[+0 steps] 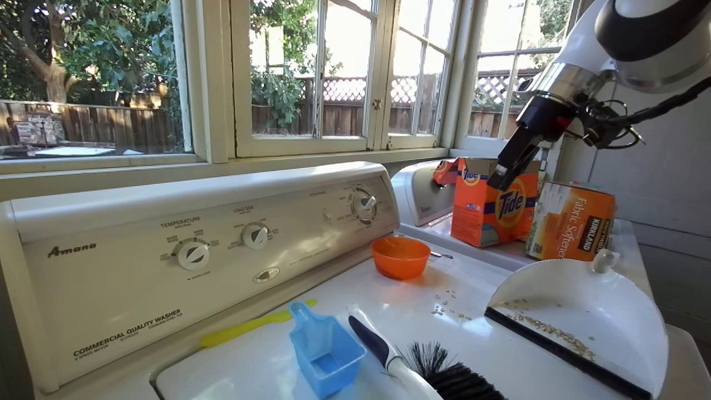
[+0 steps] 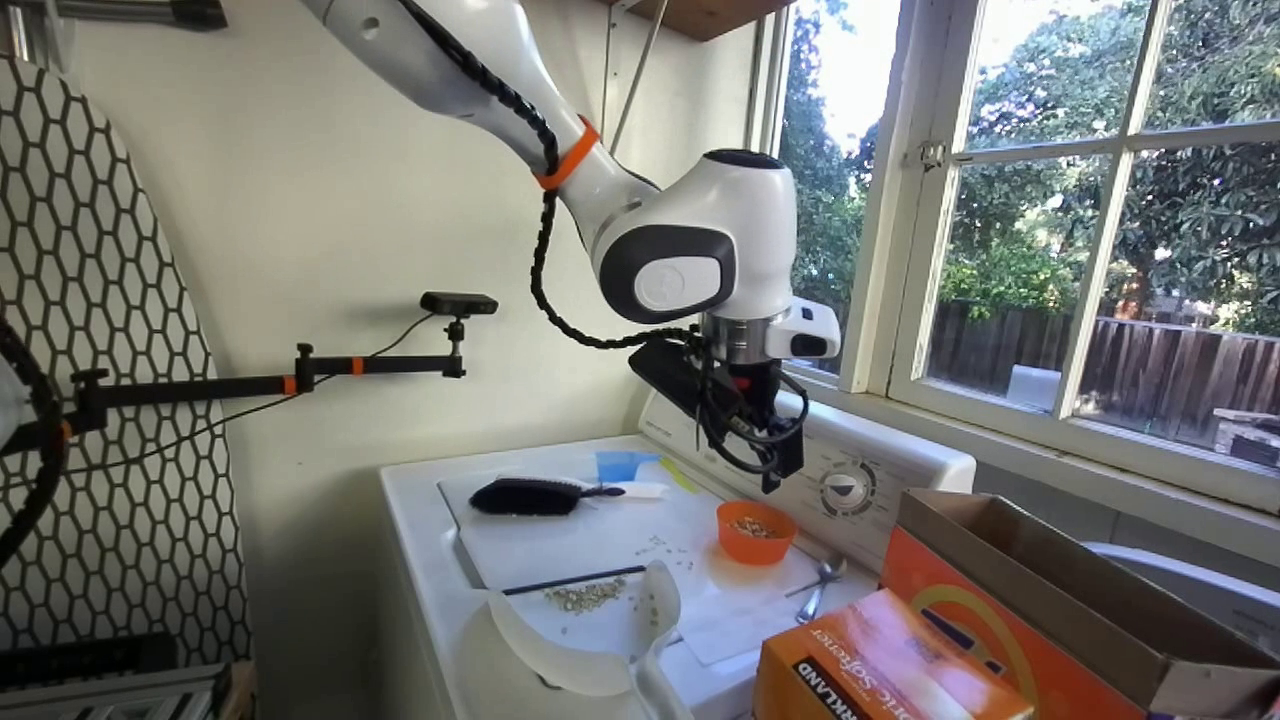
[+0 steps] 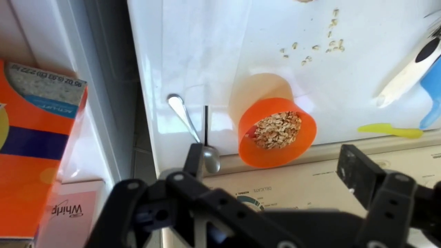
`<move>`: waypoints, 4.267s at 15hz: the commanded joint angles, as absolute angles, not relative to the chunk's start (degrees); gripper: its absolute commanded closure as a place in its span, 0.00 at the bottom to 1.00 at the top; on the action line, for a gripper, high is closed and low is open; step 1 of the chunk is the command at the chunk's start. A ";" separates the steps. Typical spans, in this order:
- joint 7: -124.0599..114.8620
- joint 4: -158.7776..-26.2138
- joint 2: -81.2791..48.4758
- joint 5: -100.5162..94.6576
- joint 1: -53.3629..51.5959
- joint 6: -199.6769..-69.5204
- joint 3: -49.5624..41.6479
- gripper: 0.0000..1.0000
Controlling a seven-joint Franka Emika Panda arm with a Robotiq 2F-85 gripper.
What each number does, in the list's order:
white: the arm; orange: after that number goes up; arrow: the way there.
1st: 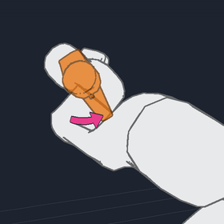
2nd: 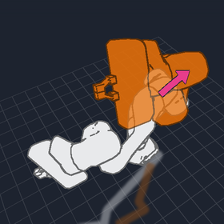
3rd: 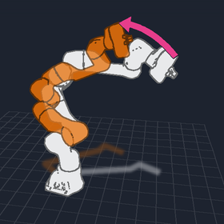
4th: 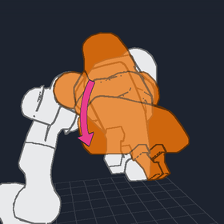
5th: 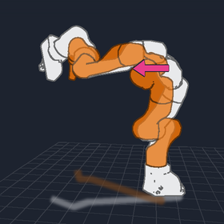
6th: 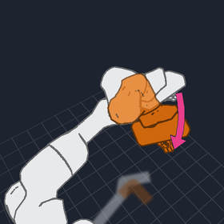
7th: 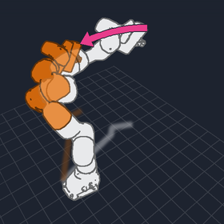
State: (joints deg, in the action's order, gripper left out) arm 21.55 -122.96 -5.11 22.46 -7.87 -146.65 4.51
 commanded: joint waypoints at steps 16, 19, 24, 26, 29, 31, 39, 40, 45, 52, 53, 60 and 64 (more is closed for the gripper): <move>16.35 -118.99 -9.42 15.80 -5.73 -141.37 6.64 0.00; 15.86 -117.63 -10.68 14.49 -5.56 -138.29 7.15 0.00; 15.40 -115.29 -13.08 14.40 -5.64 -134.87 7.57 0.00; 14.47 -114.64 -14.55 13.38 -5.96 -134.66 7.59 0.00; 13.15 -114.02 -16.57 12.16 -6.13 -135.70 7.76 0.00; 12.34 -113.44 -17.74 11.41 -6.25 -135.80 7.81 0.00; 12.44 -111.91 -21.55 8.48 -6.71 -139.65 8.25 0.73; 12.35 -111.95 -21.94 7.90 -6.83 -140.92 8.24 0.82; 11.87 -112.31 -23.95 4.48 -7.20 -145.84 7.86 1.00; 11.40 -113.16 -26.96 -0.38 -7.27 -154.56 6.89 1.00; 10.96 -113.22 -27.48 -1.04 -7.47 -155.40 6.59 1.00; 6.29 -112.91 -30.72 -7.47 -10.09 -161.02 2.73 1.00; 5.12 -112.62 -31.61 -8.15 -10.63 -162.27 2.35 1.00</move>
State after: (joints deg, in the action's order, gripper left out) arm 7.49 -112.85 -30.60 -6.39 -9.65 -160.54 3.08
